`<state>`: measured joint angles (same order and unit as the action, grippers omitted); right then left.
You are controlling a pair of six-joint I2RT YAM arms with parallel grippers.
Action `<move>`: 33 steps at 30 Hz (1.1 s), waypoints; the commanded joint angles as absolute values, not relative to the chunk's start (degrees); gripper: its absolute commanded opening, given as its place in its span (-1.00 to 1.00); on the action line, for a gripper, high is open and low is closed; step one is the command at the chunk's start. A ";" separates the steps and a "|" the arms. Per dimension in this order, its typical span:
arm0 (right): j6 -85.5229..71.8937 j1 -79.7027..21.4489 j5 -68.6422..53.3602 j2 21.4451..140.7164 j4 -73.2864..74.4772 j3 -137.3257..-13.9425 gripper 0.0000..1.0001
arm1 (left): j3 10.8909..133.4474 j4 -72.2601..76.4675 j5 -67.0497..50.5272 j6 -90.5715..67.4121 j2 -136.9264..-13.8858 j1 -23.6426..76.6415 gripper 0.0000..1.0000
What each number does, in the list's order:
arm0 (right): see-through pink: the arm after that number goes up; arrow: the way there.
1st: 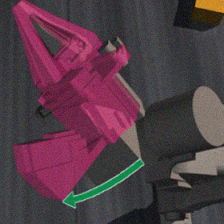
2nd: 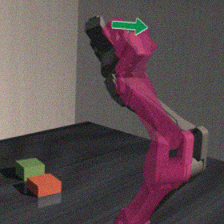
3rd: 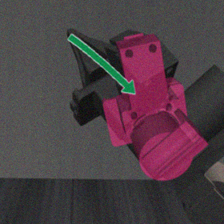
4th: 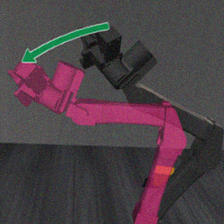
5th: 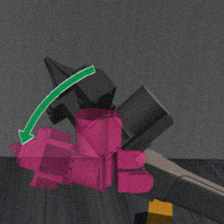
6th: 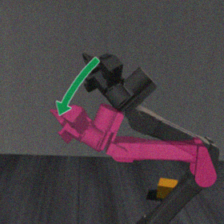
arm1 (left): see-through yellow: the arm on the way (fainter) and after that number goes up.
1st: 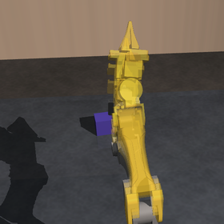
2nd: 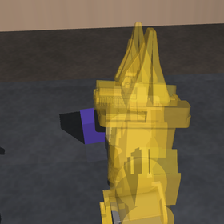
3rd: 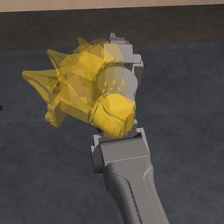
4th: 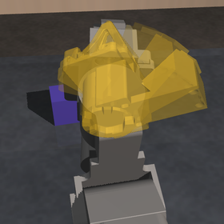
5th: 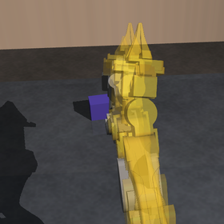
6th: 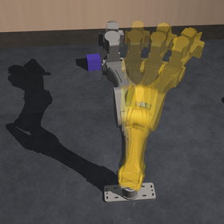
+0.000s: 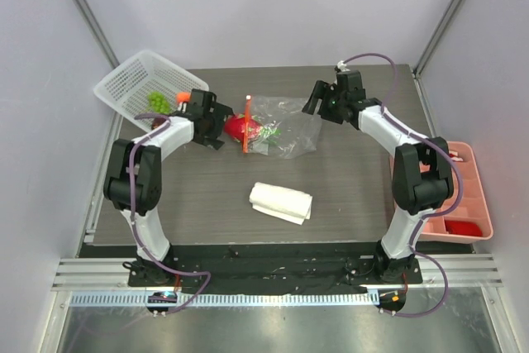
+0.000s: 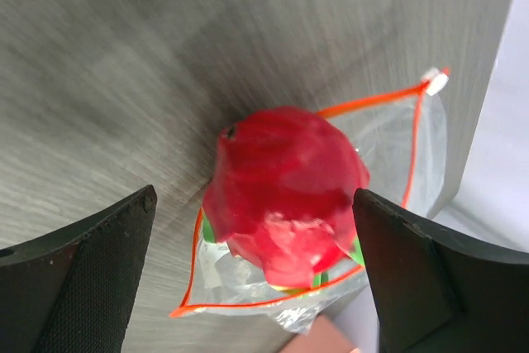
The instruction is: Open the zip-top bag and remove the fake food
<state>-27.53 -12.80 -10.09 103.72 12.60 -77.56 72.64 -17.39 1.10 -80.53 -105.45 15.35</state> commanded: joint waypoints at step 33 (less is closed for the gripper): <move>-25.05 -14.94 -7.21 97.56 9.23 -74.36 0.57 | 84.11 -24.53 9.23 -105.21 -117.07 22.94 1.00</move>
